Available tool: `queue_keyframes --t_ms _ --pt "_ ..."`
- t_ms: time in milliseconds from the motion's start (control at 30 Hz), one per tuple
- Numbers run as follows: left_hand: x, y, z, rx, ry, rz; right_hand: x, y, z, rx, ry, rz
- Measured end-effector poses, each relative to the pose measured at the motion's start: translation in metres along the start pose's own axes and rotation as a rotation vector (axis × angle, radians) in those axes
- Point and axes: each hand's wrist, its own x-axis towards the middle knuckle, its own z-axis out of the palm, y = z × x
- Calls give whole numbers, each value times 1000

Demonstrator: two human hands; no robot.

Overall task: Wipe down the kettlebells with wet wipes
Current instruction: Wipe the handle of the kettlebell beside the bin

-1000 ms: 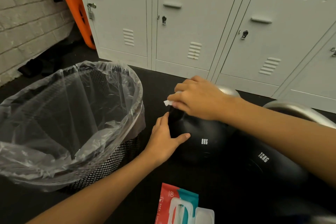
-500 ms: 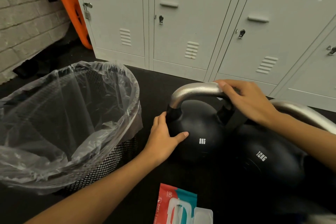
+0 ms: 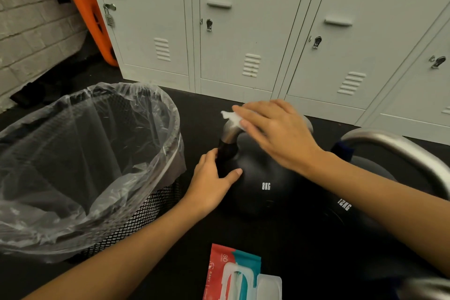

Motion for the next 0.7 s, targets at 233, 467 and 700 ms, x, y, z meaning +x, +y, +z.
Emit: queue_keyframes --t_ms 233,467,700 --pt "-2 6 3 -22 -8 -26 -24 23 -19 607 50 649" --pt "-5 8 0 -20 -43 -27 -32 32 -10 1208 118 1317" --pt "-5 6 0 -28 -47 -30 -57 29 3 1353 69 1524"
